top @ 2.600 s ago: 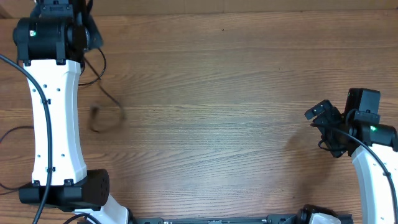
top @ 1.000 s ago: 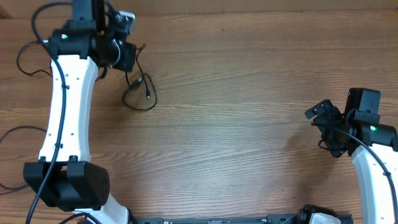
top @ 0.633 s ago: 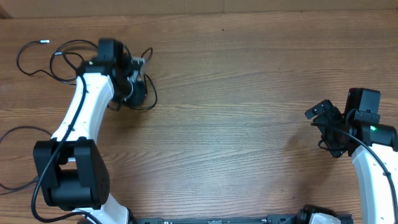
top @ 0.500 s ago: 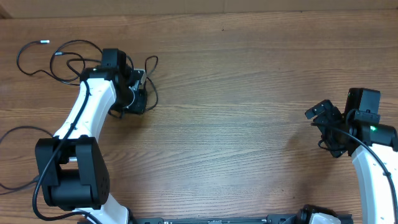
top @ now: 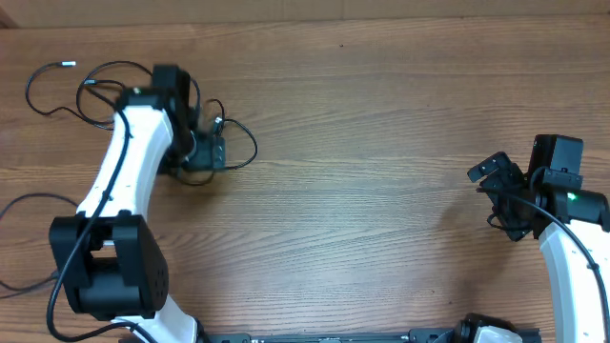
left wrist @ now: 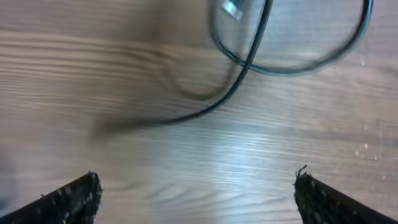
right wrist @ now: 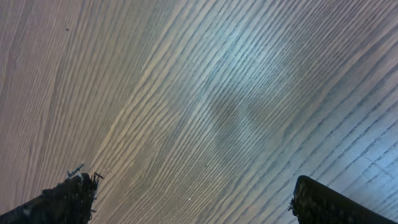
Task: Untangle cables
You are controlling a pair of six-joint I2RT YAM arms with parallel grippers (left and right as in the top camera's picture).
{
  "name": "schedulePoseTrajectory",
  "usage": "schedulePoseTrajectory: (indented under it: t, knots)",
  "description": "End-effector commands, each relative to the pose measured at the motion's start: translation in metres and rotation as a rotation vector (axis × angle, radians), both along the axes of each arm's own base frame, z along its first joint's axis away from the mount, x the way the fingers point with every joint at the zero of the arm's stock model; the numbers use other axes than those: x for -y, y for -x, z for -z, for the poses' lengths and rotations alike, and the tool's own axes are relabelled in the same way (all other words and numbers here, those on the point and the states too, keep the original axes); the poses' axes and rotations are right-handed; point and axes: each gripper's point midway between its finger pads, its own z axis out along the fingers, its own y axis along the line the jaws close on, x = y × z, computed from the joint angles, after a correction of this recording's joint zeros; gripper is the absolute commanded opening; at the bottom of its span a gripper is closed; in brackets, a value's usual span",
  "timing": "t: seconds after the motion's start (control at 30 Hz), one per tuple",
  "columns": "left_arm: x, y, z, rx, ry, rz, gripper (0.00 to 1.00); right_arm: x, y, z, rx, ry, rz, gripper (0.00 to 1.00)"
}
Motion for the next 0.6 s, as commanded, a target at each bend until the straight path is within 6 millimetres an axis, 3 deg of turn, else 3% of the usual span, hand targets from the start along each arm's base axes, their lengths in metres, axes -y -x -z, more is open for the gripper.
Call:
schedulePoseTrajectory:
  t: [0.0, 0.03, 0.1, 0.17, 0.3, 0.37, 0.57]
  knots:
    - [-0.037, -0.028, -0.073, 0.172, -0.192, -0.167, 0.99, 0.002, -0.002, -0.001, 0.010, -0.001, 0.007, 1.00]
    - [-0.042, -0.034, -0.103, 0.239, -0.214, -0.225, 1.00, 0.002, -0.002, -0.001, 0.010, -0.001, 0.008, 1.00]
    - [-0.038, -0.044, -0.133, 0.332, -0.170, -0.278, 1.00, 0.002, -0.002, -0.001, 0.010, -0.001, 0.007, 1.00]
    - [-0.015, -0.059, -0.149, 0.403, -0.015, -0.290, 0.99, 0.002, -0.003, -0.001, 0.012, 0.000, 0.008, 1.00]
    - [0.044, -0.075, -0.156, 0.423, 0.325, -0.200, 0.99, 0.003, -0.005, -0.003, 0.024, 0.003, 0.008, 1.00]
    - [0.058, -0.075, -0.154, 0.408, 0.401, -0.170, 1.00, 0.003, -0.006, -0.003, 0.025, 0.003, 0.007, 1.00]
    - [0.039, -0.069, -0.124, 0.357, 0.268, -0.260, 1.00, 0.003, -0.005, -0.003, 0.024, 0.003, 0.007, 1.00]
